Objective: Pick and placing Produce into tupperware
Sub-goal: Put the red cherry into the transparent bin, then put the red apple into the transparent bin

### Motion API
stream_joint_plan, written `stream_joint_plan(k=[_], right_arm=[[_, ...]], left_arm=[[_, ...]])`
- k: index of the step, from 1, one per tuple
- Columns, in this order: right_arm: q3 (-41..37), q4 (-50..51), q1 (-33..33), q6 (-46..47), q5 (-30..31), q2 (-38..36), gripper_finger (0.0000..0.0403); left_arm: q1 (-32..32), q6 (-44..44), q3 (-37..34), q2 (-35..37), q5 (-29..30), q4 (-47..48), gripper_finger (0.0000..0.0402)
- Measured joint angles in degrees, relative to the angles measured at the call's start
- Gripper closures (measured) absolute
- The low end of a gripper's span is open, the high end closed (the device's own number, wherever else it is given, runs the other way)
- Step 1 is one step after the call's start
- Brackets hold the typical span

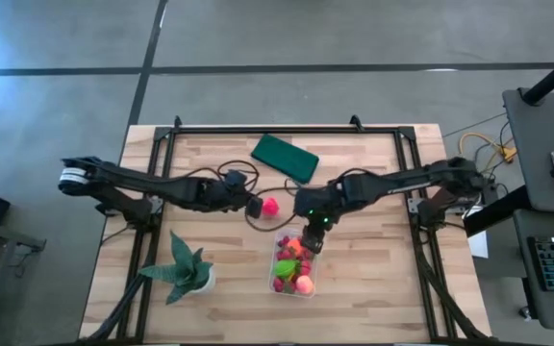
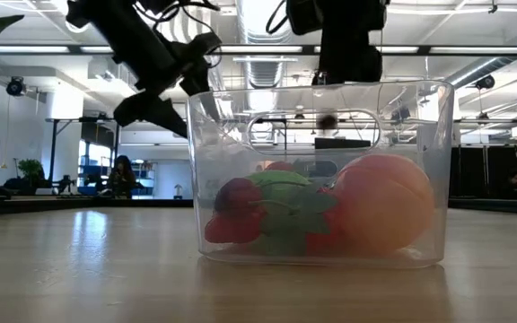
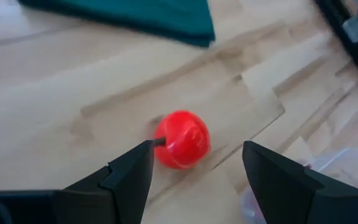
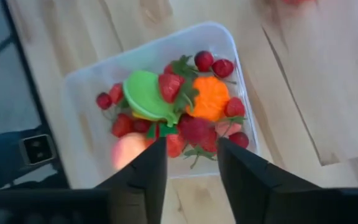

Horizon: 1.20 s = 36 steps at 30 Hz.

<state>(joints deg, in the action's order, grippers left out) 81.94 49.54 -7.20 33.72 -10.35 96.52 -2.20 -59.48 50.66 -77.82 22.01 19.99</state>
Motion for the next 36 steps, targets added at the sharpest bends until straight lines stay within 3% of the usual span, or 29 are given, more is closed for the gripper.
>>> stream_joint_plan(k=[7,13,22,28,32,36], right_arm=[[0.0,-0.2,-2.8,2.4,6.3,1.6,0.0194],[0.0,0.1,-3.4,7.6,18.8,-3.6,0.0153],[0.0,3.2,-3.3,11.3,29.9,-12.7,0.0141],[-0.1,4.5,-3.3,11.3,35.6,-16.1,0.0138],[-0.1,6.1,-3.3,11.1,36.6,-16.7,0.0136],[-0.4,8.3,-3.3,10.8,37.3,-16.7,0.0139]], left_arm=[[0.0,-0.1,0.6,-2.6,-6.6,-0.3,0.0169],[0.0,-8.3,0.2,-3.4,-8.1,0.1,0.0169],[0.8,-13.7,-0.5,-5.1,-7.8,0.0,0.0169],[1.8,-15.2,-0.5,-9.5,-7.2,-6.8,0.0169],[1.9,-9.5,-0.2,-10.8,-7.2,-14.3,0.0169],[1.7,8.4,1.2,-10.1,-8.1,-20.5,0.0169]])
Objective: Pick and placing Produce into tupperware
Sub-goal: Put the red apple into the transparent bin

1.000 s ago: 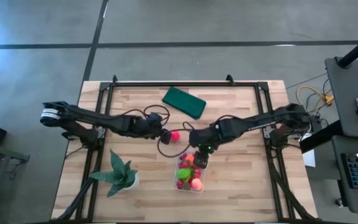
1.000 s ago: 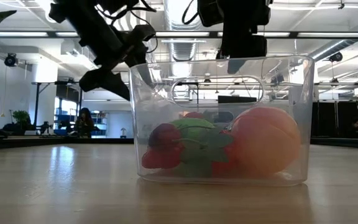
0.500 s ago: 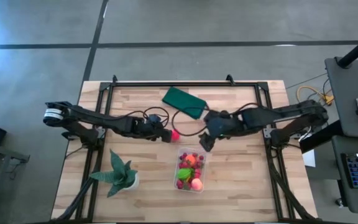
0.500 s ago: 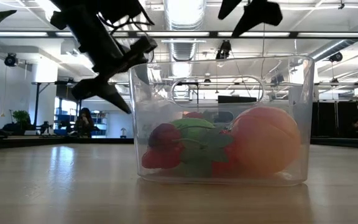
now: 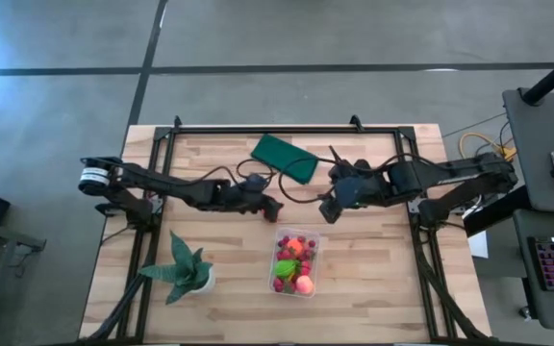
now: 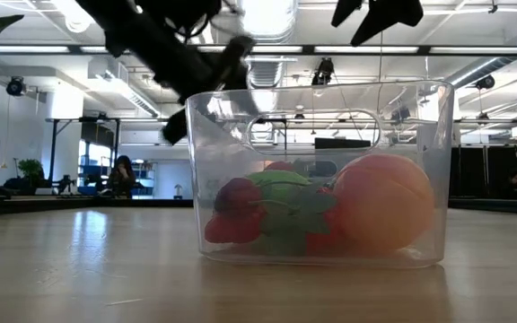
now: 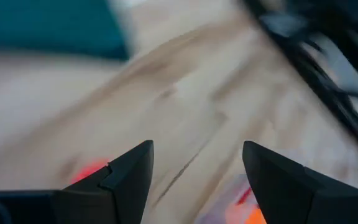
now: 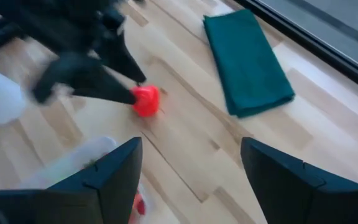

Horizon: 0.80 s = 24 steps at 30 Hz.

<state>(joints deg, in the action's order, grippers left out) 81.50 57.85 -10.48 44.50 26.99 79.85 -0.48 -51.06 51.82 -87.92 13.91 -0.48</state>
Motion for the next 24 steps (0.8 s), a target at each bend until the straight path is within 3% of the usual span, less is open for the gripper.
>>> stream_joint_plan(k=[3,6,13,15,19,24], right_arm=[[-0.5,0.7,0.0,-0.7,0.1,0.2,0.0139],[-1.1,2.0,0.0,-1.0,0.1,0.3,0.0136],[-1.5,5.9,0.8,2.3,-1.9,-0.3,0.0134],[-1.5,8.4,1.1,3.5,-1.1,-1.1,0.0134],[-1.5,12.7,1.1,6.8,2.5,-3.5,0.0133],[-1.7,14.0,1.1,10.1,5.2,-6.8,0.0133]], left_arm=[[-0.3,19.5,1.4,1.7,-5.6,-1.9,0.0169],[-0.3,30.8,3.6,2.3,-10.1,1.1,0.0169],[0.5,52.4,7.0,1.8,-10.4,16.7,0.0169],[0.8,54.8,7.8,1.0,-9.2,20.4,0.0169],[1.5,52.8,8.6,0.7,-1.3,22.4,0.0166],[3.7,47.7,10.7,0.2,-0.3,22.3,0.0138]])
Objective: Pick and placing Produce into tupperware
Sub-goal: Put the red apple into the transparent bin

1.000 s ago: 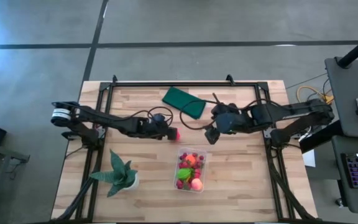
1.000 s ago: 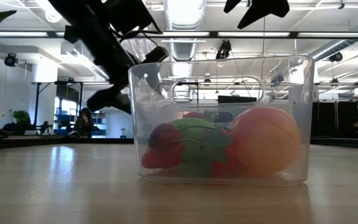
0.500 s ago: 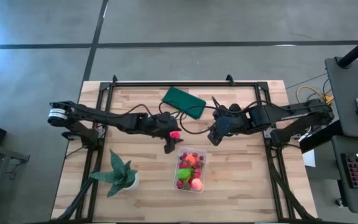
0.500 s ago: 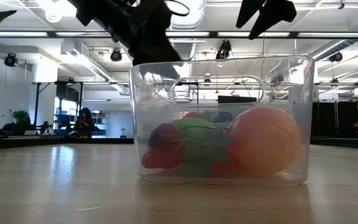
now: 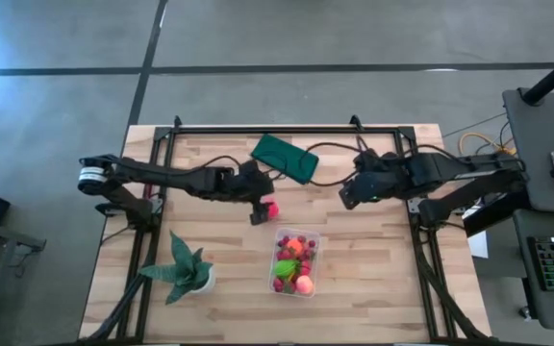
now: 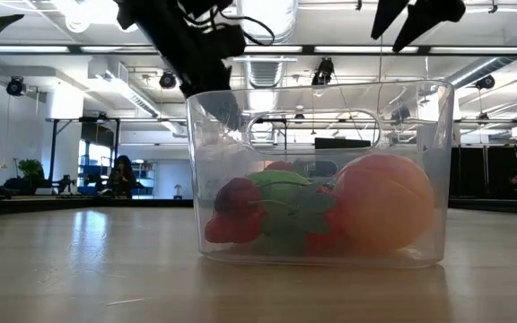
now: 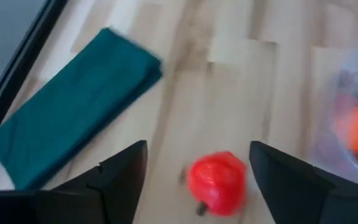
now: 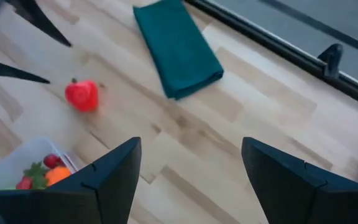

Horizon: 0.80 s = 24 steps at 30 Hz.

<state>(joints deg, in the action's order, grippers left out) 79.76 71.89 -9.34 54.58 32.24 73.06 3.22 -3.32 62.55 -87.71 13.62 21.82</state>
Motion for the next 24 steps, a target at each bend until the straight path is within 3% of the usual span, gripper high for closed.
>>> stream_joint_plan(k=[5,9,12,24], right_arm=[[-0.1,0.2,0.2,0.9,3.0,-2.1,0.0133],[-0.3,0.7,1.0,0.9,3.4,-2.9,0.0133],[-0.5,1.1,1.2,1.0,3.5,-3.1,0.0133],[-2.6,1.3,1.1,1.8,3.6,-2.8,0.0133]], left_arm=[[2.1,-1.4,1.6,-2.7,0.0,2.8,0.01],[1.5,11.4,2.0,-4.2,-6.8,4.7,0.0091],[1.0,17.0,1.9,-4.7,-8.7,4.6,0.0091],[1.8,16.8,0.6,-5.0,-10.9,4.1,0.0091]])
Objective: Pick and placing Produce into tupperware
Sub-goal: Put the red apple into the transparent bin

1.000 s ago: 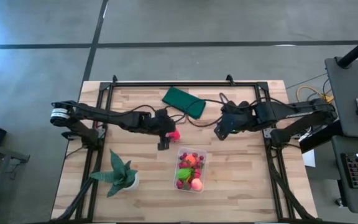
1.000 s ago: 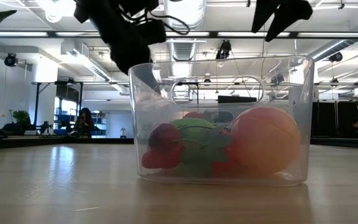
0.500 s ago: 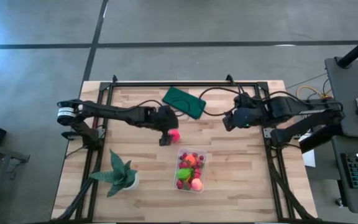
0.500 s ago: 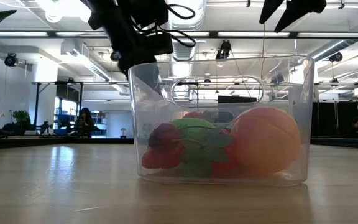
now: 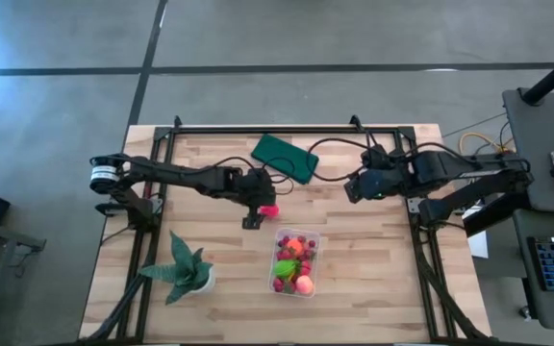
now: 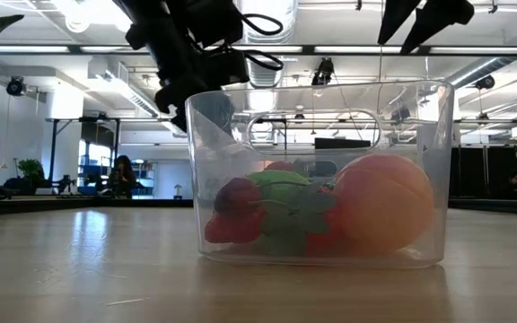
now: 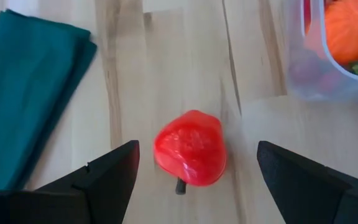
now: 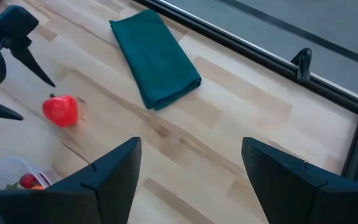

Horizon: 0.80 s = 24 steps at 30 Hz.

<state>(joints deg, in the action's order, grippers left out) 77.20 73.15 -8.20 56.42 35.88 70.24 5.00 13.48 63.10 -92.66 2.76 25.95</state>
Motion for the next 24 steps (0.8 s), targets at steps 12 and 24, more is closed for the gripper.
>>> stream_joint_plan(k=[12,24], right_arm=[[-2.2,-0.2,0.0,1.7,-0.2,0.0,0.0133],[-2.2,-0.1,0.0,2.1,-0.2,0.0,0.0133]], left_arm=[[0.3,-4.1,-1.7,-2.7,-1.0,-6.8,0.0091],[0.3,-4.2,0.1,-7.1,0.9,-5.9,0.0091]])
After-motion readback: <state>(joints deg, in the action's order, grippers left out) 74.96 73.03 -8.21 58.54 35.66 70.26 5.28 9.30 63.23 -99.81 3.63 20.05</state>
